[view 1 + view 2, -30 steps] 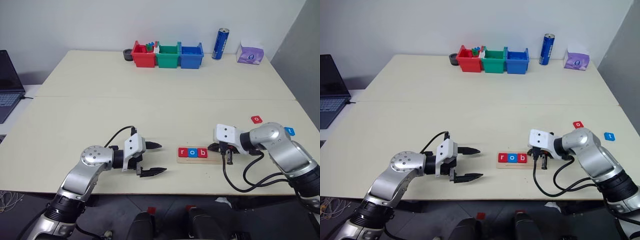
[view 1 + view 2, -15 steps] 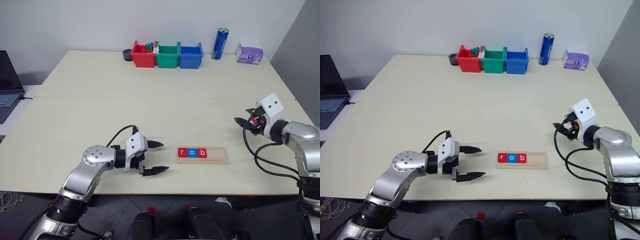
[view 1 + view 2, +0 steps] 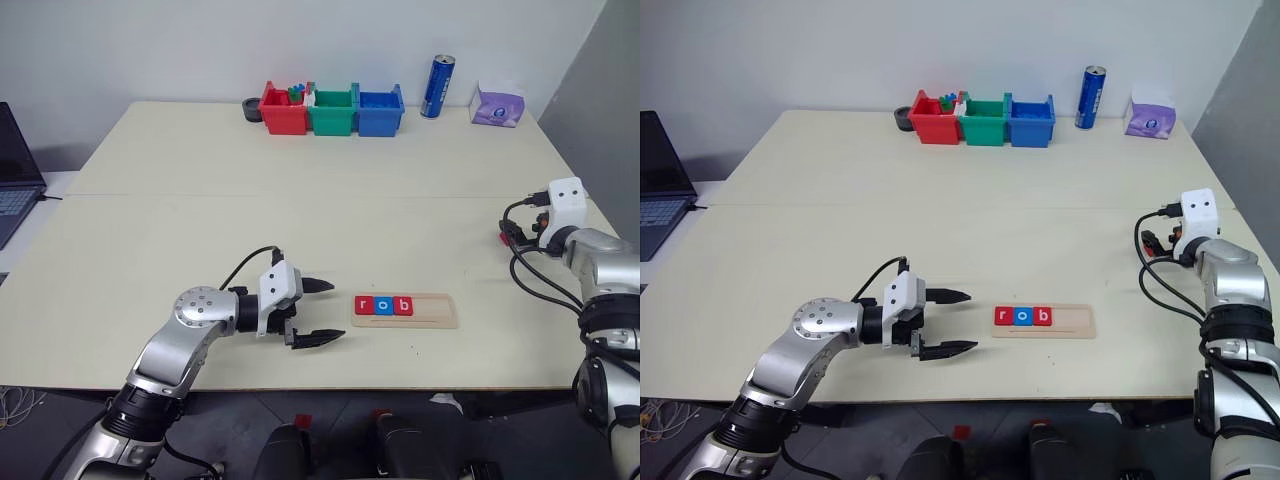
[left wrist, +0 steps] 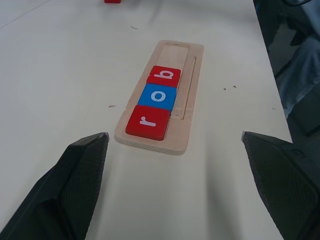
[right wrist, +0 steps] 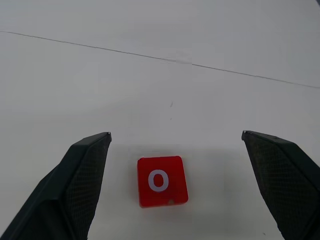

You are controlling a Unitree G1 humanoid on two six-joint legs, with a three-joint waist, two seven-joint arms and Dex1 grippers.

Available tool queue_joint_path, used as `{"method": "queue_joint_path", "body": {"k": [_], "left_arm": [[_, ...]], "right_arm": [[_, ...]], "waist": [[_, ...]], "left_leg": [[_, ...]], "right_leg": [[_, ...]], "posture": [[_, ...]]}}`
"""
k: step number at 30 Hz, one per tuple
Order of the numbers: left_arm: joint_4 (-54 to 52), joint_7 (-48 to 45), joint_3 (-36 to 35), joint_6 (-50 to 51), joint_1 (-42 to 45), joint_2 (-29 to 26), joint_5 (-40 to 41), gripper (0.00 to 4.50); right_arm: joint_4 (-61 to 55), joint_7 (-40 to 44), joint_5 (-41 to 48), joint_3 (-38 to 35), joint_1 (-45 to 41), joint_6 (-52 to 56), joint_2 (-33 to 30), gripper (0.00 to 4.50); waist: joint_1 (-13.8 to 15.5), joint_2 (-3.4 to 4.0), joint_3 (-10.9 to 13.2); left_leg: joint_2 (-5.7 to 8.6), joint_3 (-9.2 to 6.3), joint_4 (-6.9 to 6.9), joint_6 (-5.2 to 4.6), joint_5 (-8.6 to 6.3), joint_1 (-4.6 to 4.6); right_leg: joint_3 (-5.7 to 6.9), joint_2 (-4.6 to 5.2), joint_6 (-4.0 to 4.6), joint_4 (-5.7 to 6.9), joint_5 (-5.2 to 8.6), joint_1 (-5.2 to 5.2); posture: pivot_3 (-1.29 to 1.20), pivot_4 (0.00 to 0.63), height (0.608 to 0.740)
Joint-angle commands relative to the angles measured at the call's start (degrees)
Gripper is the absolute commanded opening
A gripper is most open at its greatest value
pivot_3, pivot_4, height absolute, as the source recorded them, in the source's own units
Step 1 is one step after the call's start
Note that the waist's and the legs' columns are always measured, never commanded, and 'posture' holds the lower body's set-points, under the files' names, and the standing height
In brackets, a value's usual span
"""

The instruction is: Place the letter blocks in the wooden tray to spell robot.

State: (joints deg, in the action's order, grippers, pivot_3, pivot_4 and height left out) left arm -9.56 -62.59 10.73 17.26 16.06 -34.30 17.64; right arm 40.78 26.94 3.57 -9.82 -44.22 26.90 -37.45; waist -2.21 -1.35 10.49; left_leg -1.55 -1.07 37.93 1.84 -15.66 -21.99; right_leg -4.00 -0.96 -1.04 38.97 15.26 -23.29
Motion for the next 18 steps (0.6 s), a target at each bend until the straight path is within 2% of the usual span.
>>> {"method": "queue_joint_path", "body": {"k": [1, 6, 7, 9, 16, 18], "left_arm": [[-2.8, 0.1, -0.6, 0.1, 0.2, -0.5, 0.7, 4.50], [-3.2, 0.2, -0.7, 0.3, 0.2, -0.7, 0.7, 4.50], [-3.2, 0.2, -0.6, 0.3, 0.3, -0.7, 0.7, 4.50], [-3.1, 0.2, -0.6, 0.4, 0.5, -0.7, 0.6, 4.50], [-2.6, 0.0, -0.6, 0.2, 0.6, -0.9, 0.4, 4.50], [-2.5, -0.1, -0.5, 0.0, 0.6, -0.9, 0.2, 4.50]], "right_arm": [[7.3, 1.6, -1.1, 1.1, -3.3, -4.8, -0.9, 4.46], [15.0, 2.4, -2.4, 3.5, -5.1, -8.4, -0.4, 4.46], [16.2, 2.3, -2.5, 3.6, -5.3, -8.6, -0.3, 4.29], [17.7, 2.3, -2.3, 3.3, -5.6, -8.3, -0.1, 3.83], [16.6, 2.2, -0.3, 1.3, -3.6, -4.6, -0.3, 1.46], [12.5, 1.3, 0.2, 0.7, -1.5, -3.4, -0.5, 1.46]], "waist": [[-0.1, 0.00, 0.0], [-0.3, 0.00, 0.0], [-0.3, 0.00, 0.0], [-0.4, 0.00, 0.0], [-0.3, 0.00, 0.0], [-0.2, 0.00, 0.0]], "left_leg": [[0.00, 0.00, 0.00, 0.00, 0.00, 0.00], [0.00, 0.00, 0.00, 0.00, 0.00, -0.01], [-0.01, 0.01, 0.01, 0.00, 0.00, 0.00], [-0.01, 0.00, 0.02, 0.00, 0.00, 0.00], [-0.01, -0.07, 0.04, 0.00, 0.00, -0.01], [-0.01, -0.10, 0.04, 0.00, 0.00, -0.01]], "right_leg": [[-0.01, 0.00, 0.00, 0.00, 0.00, 0.00], [-0.03, 0.03, 0.00, 0.00, 0.00, 0.00], [-0.03, 0.03, 0.00, 0.01, 0.00, 0.00], [-0.03, 0.03, 0.01, 0.01, 0.00, 0.01], [-0.03, 0.05, 0.00, 0.01, 0.00, 0.04], [-0.03, 0.05, 0.00, 0.01, 0.00, 0.06]], "posture": [[0.00, 0.150, 0.740], [0.00, 0.150, 0.740], [0.00, 0.150, 0.740], [0.00, 0.150, 0.740], [0.00, 0.150, 0.740], [0.00, 0.150, 0.740]]}}
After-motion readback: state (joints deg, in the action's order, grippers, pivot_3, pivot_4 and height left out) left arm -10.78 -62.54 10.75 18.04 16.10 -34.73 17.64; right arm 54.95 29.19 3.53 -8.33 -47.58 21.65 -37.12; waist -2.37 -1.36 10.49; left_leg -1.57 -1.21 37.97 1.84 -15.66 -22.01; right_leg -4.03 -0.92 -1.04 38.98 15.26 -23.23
